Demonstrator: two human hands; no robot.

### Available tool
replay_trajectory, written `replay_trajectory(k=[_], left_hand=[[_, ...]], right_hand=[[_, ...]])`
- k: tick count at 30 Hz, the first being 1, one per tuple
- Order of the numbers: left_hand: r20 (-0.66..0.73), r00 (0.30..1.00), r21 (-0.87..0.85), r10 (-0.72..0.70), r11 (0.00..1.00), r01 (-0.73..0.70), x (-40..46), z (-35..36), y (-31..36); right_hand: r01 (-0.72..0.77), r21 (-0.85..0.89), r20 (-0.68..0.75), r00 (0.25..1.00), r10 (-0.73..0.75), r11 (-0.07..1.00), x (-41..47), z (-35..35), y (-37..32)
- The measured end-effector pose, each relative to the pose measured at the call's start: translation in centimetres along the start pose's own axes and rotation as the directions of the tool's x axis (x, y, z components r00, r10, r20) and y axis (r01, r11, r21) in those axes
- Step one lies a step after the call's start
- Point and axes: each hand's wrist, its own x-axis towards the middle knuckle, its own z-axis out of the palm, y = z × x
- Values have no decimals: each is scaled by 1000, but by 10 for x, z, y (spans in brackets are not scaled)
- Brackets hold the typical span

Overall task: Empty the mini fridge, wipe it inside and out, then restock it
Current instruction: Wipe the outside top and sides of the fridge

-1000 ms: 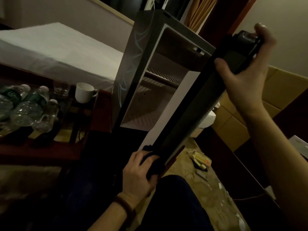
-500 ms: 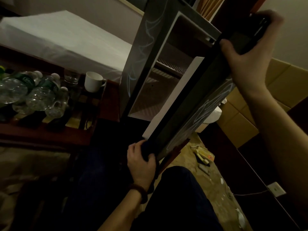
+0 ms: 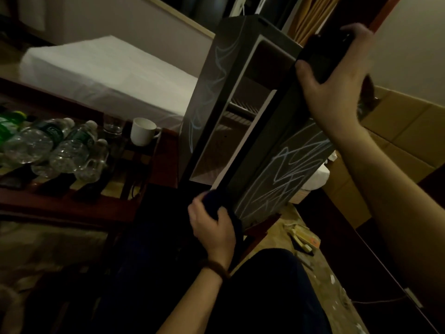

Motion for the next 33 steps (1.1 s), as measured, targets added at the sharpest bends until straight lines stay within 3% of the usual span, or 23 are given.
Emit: replay_trajectory(k=[3, 6, 9, 11, 18, 21, 24, 26, 28, 30, 33], left_hand=[[92, 971, -127, 222, 970, -209, 32, 21, 53], [44, 954, -190, 296, 940, -283, 59, 38, 72], [-62, 984, -187, 167, 967, -176, 82, 45, 59], [-89, 995, -71, 47, 996, -53, 97, 46, 42], [-176, 957, -24, -232, 972, 232, 132, 34, 6], [-232, 952, -39, -198, 980, 194, 133, 34, 4], [-237, 968, -43, -86, 996, 79, 126, 39, 6], [-205, 979, -22, -9, 1000, 5, 114, 42, 7], [-109, 992, 20, 58, 998, -56, 100, 42, 5], [44, 994, 74, 103, 992, -106, 88, 44, 6], [211, 977, 52, -2, 999, -9, 77, 50, 8]], right_hand=[[29, -58, 48, 999, -26, 998, 9, 10, -3], [56, -119, 118, 992, -42, 991, 22, 22, 2], [117, -113, 151, 984, -99, 987, 39, 44, 7], [128, -133, 165, 981, -105, 983, 50, 63, 9], [59, -237, 170, 985, -18, 970, 74, 119, 17], [50, -235, 116, 993, -23, 971, 72, 130, 18], [68, -214, 150, 988, -36, 975, 75, 129, 23], [105, -120, 178, 981, -82, 987, 70, 123, 31], [110, 115, 63, 991, -118, 987, 40, 114, 42], [19, 311, 10, 1000, -24, 950, -29, 106, 55], [-264, 454, 342, 934, 107, 851, -157, 91, 66]])
